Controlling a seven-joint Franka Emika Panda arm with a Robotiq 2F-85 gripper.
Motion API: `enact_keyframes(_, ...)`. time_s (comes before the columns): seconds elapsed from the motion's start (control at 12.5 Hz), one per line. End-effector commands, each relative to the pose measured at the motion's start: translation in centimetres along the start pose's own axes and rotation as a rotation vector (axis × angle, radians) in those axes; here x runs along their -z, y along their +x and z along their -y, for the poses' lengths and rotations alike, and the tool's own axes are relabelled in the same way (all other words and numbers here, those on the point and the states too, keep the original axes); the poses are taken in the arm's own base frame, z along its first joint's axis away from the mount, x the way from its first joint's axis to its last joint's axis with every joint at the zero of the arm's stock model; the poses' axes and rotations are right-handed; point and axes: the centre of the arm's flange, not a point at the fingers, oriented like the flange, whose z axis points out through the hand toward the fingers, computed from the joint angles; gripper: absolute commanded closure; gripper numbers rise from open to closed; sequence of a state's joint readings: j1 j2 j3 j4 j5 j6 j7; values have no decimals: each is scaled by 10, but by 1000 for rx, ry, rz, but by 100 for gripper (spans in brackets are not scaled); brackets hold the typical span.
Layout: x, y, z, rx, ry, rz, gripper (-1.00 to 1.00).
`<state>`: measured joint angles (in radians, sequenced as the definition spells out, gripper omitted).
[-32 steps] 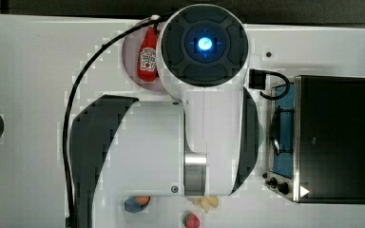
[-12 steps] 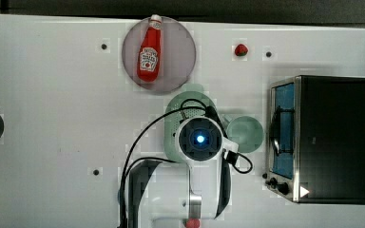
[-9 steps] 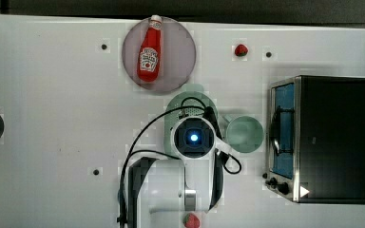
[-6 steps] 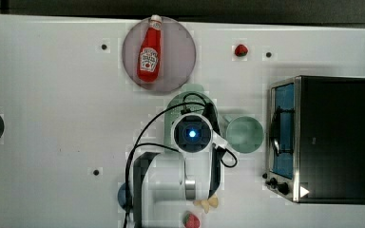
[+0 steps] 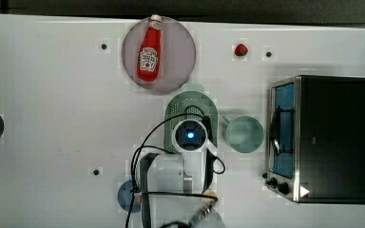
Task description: Drag strainer right to left.
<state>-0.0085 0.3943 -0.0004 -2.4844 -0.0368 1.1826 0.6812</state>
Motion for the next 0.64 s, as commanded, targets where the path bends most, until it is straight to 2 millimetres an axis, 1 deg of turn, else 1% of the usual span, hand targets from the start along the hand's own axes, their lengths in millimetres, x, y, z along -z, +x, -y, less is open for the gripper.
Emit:
enact_keyframes(0.08, 20, -31, 12, -13, 65, -3, -100)
enact_keyframes(0.32, 18, -47, 13, 10, 62, -3, -100)
enact_keyframes(0.4, 18, -53, 13, -7, 62, 0, -100)
enact_keyframes(0.64, 19, -85, 15, -46, 64, 11, -100)
